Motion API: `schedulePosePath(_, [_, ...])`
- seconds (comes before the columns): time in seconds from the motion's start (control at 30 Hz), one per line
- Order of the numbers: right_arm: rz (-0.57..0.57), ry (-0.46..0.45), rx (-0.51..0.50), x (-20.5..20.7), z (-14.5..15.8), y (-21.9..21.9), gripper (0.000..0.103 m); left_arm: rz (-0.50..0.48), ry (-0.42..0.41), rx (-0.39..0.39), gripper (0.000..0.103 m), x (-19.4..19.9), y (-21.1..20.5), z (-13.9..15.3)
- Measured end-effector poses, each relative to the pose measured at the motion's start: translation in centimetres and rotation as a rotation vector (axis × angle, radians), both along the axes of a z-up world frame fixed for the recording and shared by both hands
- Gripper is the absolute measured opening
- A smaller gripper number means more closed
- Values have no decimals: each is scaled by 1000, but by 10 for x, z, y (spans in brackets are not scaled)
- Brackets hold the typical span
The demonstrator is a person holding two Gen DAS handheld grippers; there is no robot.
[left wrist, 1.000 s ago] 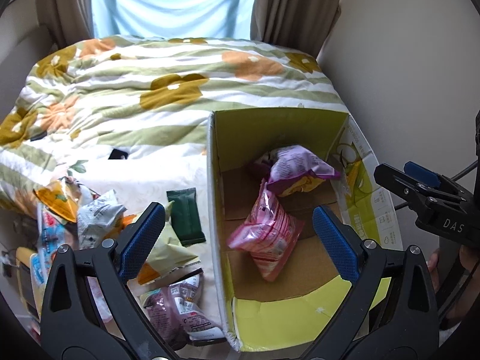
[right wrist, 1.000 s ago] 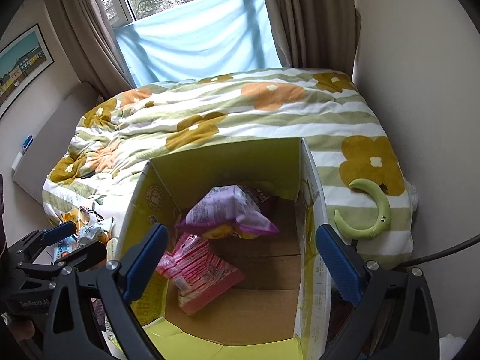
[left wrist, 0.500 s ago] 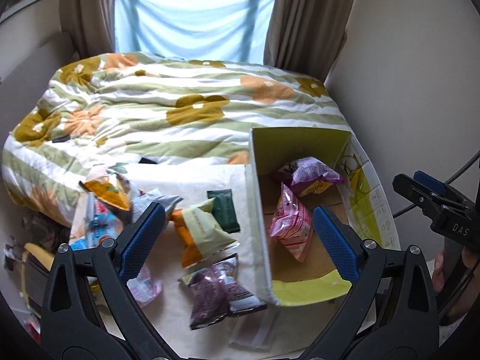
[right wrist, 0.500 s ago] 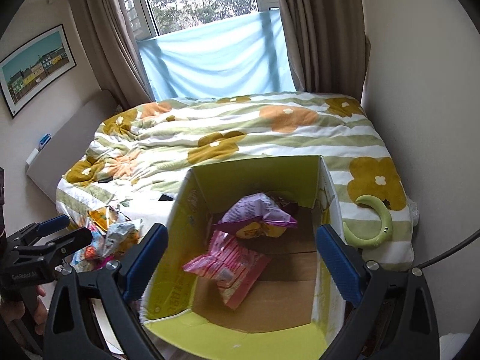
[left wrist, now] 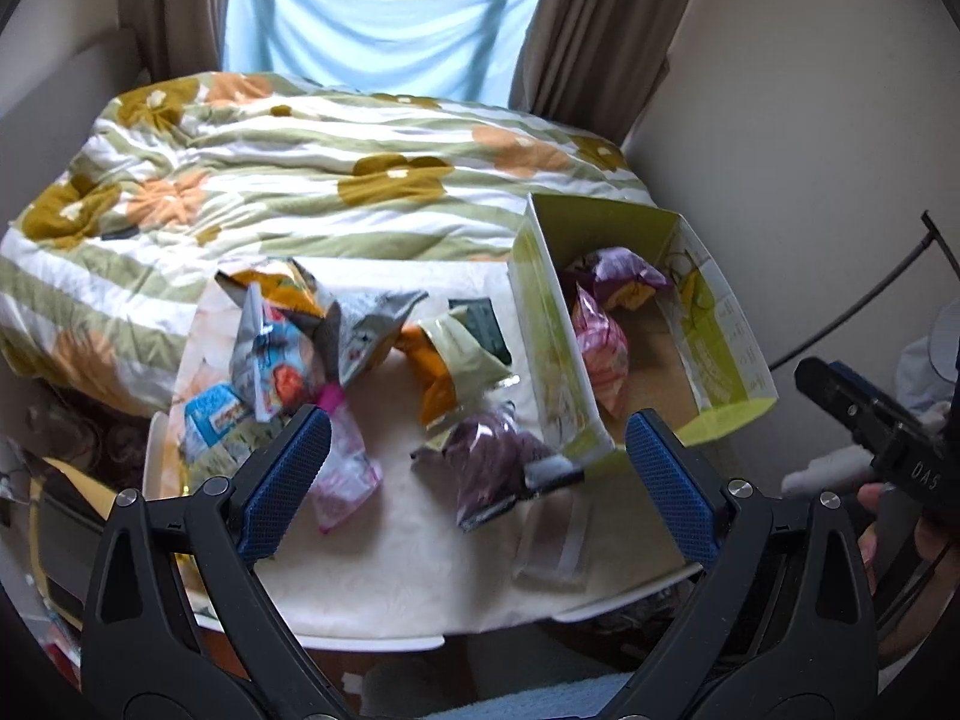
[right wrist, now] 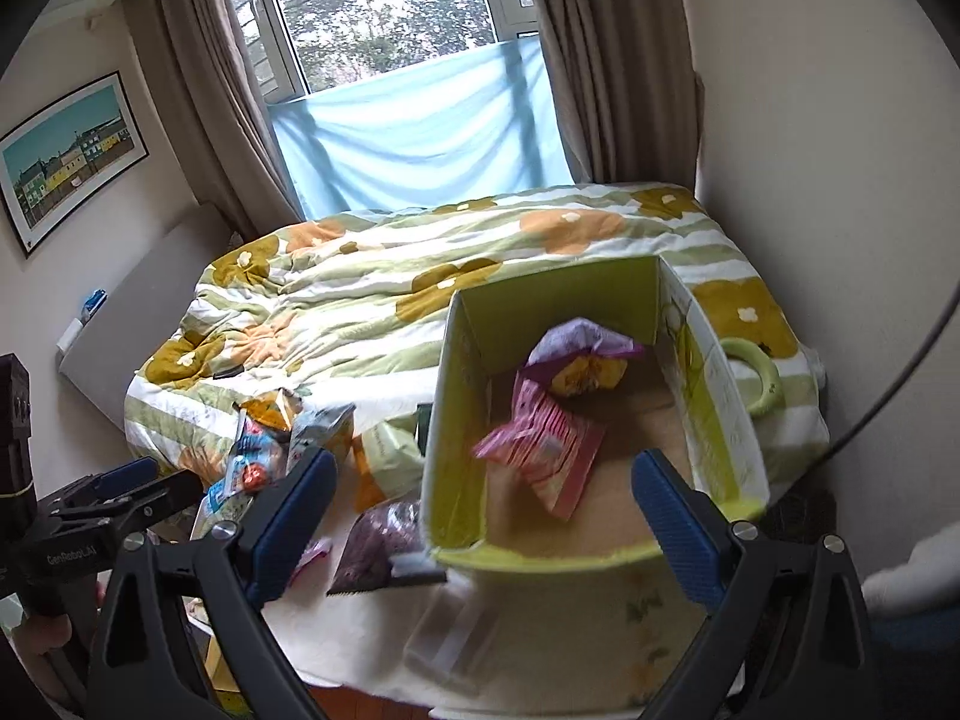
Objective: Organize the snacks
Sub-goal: 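Move both tools back toward the snack pile, then grasp the dark purple bag with the left tool while the right tool approaches the white packet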
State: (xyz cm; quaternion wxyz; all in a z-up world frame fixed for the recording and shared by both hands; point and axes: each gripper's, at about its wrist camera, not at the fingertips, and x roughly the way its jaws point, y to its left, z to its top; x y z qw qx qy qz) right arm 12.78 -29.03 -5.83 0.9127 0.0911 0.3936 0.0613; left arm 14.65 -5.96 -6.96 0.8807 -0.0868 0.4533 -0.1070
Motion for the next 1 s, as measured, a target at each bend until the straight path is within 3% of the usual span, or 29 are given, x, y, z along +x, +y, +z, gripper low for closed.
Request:
schedulePosePath(0.23, [-75, 48, 4, -46, -28, 29, 98, -41, 68, -41, 98, -13, 12, -29])
schedulePosePath(0.47, [-123, 98, 18, -65, -66, 46, 98, -35, 146, -85, 98, -2, 2, -64])
schedulePosePath(0.9, [-110, 199, 20, -48, -157, 52, 98, 55, 309, -116, 98, 61, -29, -149])
schedulePosePath(1.0, [-107, 203, 15, -45, -170, 53, 98, 82, 341, -92, 98, 77, -37, -165])
